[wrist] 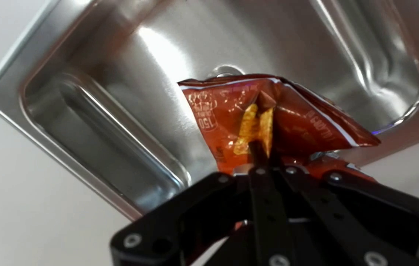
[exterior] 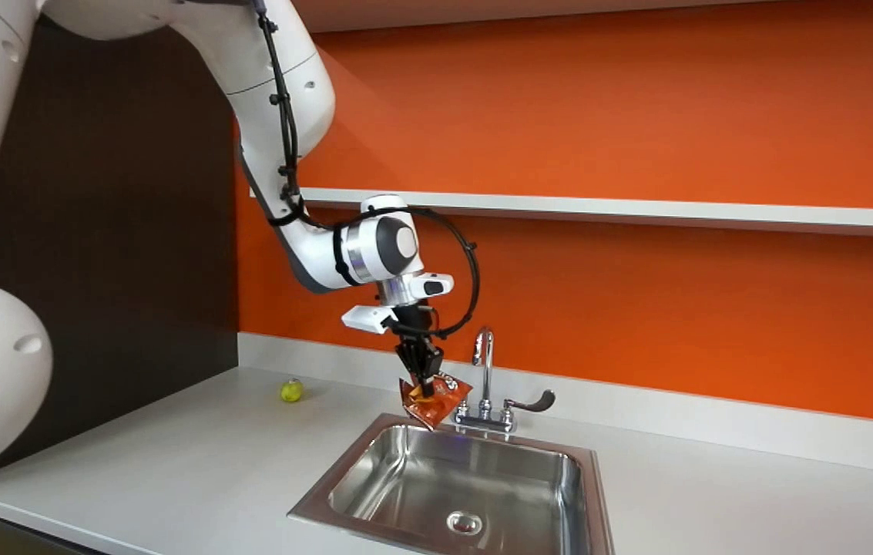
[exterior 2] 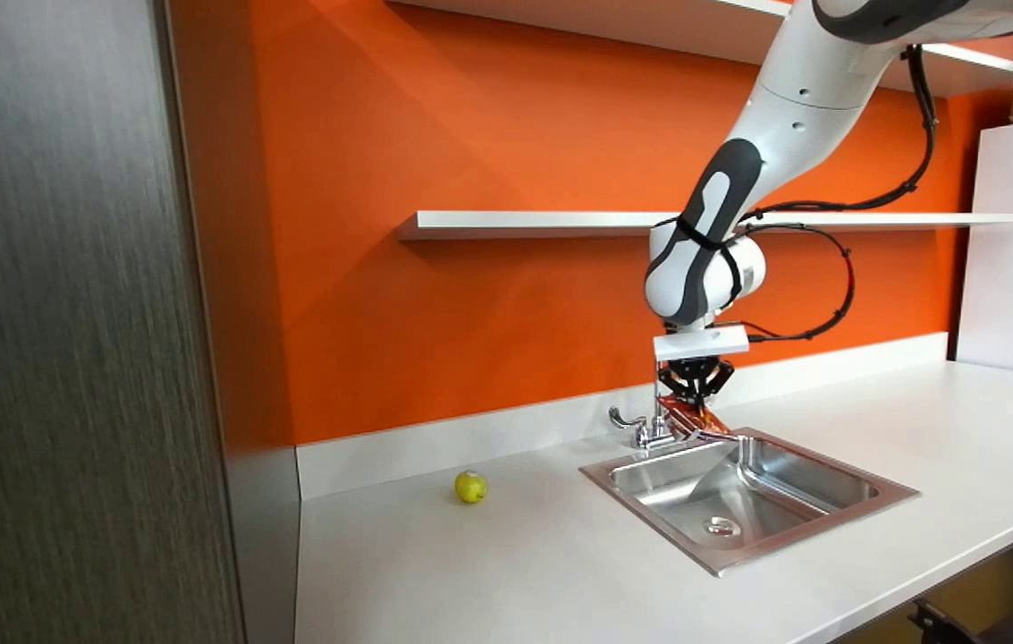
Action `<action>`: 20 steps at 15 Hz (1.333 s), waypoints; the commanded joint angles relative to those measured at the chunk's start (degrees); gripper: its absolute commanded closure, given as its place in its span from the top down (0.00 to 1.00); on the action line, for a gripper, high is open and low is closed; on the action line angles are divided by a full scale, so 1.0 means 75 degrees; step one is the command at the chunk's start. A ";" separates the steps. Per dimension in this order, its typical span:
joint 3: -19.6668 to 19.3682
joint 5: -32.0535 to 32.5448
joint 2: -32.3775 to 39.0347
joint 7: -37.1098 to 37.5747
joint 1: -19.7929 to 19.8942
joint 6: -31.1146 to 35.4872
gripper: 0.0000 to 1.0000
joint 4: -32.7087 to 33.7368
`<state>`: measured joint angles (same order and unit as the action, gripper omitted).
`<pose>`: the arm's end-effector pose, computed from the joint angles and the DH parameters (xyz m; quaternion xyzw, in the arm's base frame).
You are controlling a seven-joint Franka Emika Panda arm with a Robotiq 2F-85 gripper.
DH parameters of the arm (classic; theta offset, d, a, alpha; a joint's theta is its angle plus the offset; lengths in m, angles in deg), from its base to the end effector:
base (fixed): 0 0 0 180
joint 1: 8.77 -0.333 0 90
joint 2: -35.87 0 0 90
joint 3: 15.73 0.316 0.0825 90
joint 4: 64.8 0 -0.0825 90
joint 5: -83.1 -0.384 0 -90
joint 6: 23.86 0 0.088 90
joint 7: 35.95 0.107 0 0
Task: Put the packet in the sink.
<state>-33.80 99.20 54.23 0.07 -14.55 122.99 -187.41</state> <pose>0.5708 -0.1172 0.2713 0.9465 -0.2900 0.0794 0.1174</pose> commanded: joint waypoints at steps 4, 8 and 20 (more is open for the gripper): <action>-0.0350 0.0176 0.0957 0.0426 0.0463 0.0394 0.00 0.0425; -0.0485 0.0035 0.1740 0.0408 0.0487 0.0635 0.00 0.0692; -0.0354 -0.0717 0.2939 0.0143 0.0264 0.0894 0.00 0.0802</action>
<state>-36.88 95.60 75.29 1.78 -12.30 128.93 -181.42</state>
